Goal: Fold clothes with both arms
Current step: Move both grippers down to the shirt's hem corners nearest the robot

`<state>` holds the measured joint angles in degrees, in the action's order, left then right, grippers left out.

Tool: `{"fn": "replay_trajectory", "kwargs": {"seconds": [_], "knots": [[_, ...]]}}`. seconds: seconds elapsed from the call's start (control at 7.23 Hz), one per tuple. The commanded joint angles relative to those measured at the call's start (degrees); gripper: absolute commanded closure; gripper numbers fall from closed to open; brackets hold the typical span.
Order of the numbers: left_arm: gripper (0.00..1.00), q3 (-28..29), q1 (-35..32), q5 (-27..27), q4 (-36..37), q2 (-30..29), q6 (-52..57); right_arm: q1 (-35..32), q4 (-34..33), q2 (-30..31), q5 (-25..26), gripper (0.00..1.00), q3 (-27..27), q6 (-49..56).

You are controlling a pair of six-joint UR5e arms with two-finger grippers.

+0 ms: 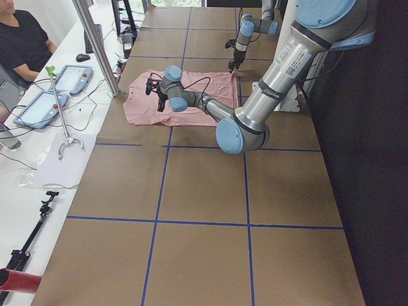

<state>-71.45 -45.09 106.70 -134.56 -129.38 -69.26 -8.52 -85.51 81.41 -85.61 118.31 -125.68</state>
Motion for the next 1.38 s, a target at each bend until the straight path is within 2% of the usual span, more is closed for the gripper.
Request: {"fn": "replay_trajectory", "kwargs": {"seconds": [0.0,0.14,0.41,0.55,0.69,0.83,0.97,1.11,1.24], "knots": [[0.12,0.0,0.0,0.0,0.0,0.0,-0.1,0.2,0.0,-0.6,0.0,0.79,0.1,-0.1],[0.12,0.0,-0.1,0.0,0.0,0.1,-0.1,0.3,0.0,-1.2,0.0,1.00,0.1,0.0],[0.12,-0.3,0.0,0.0,-0.1,0.0,-2.4,0.1,0.0,-2.2,0.0,1.00,0.2,0.0],[0.12,-2.0,0.3,0.1,0.5,-0.1,-5.1,-0.4,0.0,-1.3,-0.1,1.00,2.7,0.1],[0.12,-8.7,1.7,1.7,0.8,4.5,-11.2,-0.4,0.0,-0.5,-0.6,1.00,4.1,0.1],[0.13,-18.9,5.8,1.6,1.1,11.5,-17.3,-0.4,0.0,-0.2,-0.7,1.00,4.1,0.1],[0.13,-29.2,10.2,0.8,6.8,17.3,-20.2,-0.4,0.0,0.2,-1.0,1.00,4.2,0.2],[0.13,-37.8,16.6,-3.4,16.9,20.3,-23.4,-0.4,0.0,0.3,-1.0,1.00,4.2,0.2],[0.14,-41.2,20.8,-5.8,23.8,20.8,-30.3,-0.4,0.3,1.8,-1.0,1.00,4.2,0.2]]}}
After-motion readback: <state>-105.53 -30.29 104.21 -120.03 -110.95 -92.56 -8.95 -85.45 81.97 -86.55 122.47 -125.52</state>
